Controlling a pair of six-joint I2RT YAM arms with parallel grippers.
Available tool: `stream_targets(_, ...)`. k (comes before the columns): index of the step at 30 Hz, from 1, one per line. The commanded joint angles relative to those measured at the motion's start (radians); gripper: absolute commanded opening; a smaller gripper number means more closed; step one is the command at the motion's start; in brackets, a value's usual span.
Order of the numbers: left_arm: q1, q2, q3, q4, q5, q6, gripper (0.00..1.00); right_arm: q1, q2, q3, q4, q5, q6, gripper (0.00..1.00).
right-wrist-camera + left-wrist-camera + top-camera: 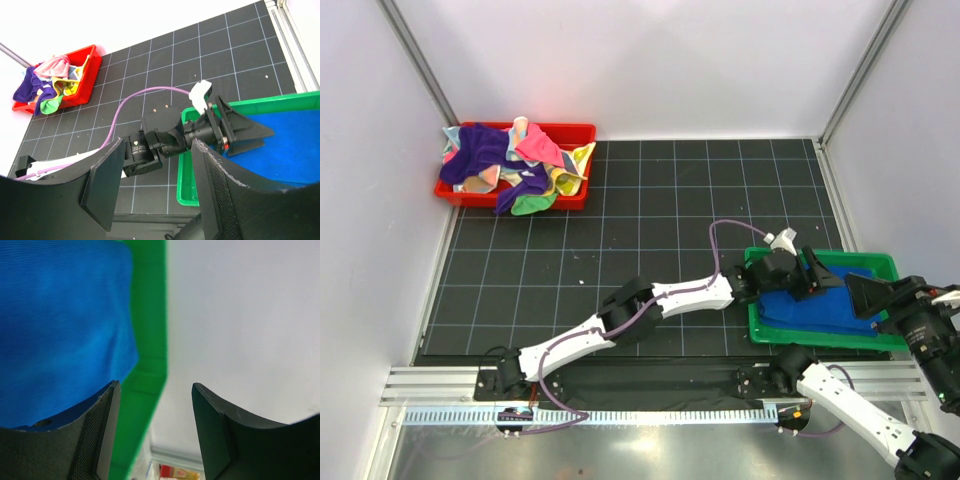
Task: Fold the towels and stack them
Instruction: Neatly place the folded towel into the bin, then grab crumpled towel
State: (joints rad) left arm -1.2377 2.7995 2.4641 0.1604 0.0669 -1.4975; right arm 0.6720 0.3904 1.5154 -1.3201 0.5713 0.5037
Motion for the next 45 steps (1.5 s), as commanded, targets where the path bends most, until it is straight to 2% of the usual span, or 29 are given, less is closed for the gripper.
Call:
stream_targets(1,0.032,-0.177,-0.092,0.057,0.053,0.08,0.62,0.006,0.144,0.058,0.007,0.009,0.006,0.62)
stream_targets(5,0.053,-0.254,-0.12,-0.041,0.089,0.154,0.62,0.006,0.229,0.123,0.025,-0.001,-0.007,0.62)
stream_targets(14,0.087,-0.466,-0.327,-0.139,0.103,0.279,0.62,0.006,0.335,0.19,0.027,-0.025,-0.031,0.64)
stream_targets(21,0.139,-0.688,-0.672,-0.153,0.053,0.365,0.61,0.006,0.393,0.114,0.11,-0.076,-0.019,0.65)
stream_targets(23,0.158,-0.8,-0.815,-0.157,0.027,0.404,0.61,0.006,0.412,0.065,0.163,-0.094,-0.017,0.65)
stream_targets(26,0.211,-0.954,-0.983,-0.22,-0.024,0.45,0.61,0.006,0.455,-0.006,0.243,-0.128,-0.01,0.65)
stream_targets(29,0.276,-1.095,-1.08,-0.326,-0.105,0.496,0.61,0.006,0.521,-0.058,0.335,-0.162,-0.007,0.66)
stream_targets(32,0.363,-1.195,-1.096,-0.488,-0.192,0.548,0.61,0.003,0.603,-0.078,0.419,-0.214,-0.008,0.66)
stream_targets(33,0.424,-1.215,-1.09,-0.578,-0.214,0.562,0.61,0.0,0.625,-0.078,0.458,-0.228,-0.008,0.66)
stream_targets(36,0.524,-1.268,-1.044,-0.7,-0.329,0.612,0.61,-0.026,0.728,-0.073,0.537,-0.303,-0.011,0.66)
stream_targets(37,0.599,-1.273,-1.03,-0.766,-0.381,0.62,0.61,-0.038,0.752,-0.067,0.556,-0.326,-0.014,0.66)
stream_targets(40,0.732,-1.255,-0.944,-0.844,-0.479,0.664,0.61,-0.101,0.864,-0.023,0.62,-0.43,-0.03,0.65)
stream_targets(45,0.905,-1.129,-0.783,-0.849,-0.533,0.726,0.62,-0.141,1.071,0.087,0.665,-0.5,-0.062,0.63)
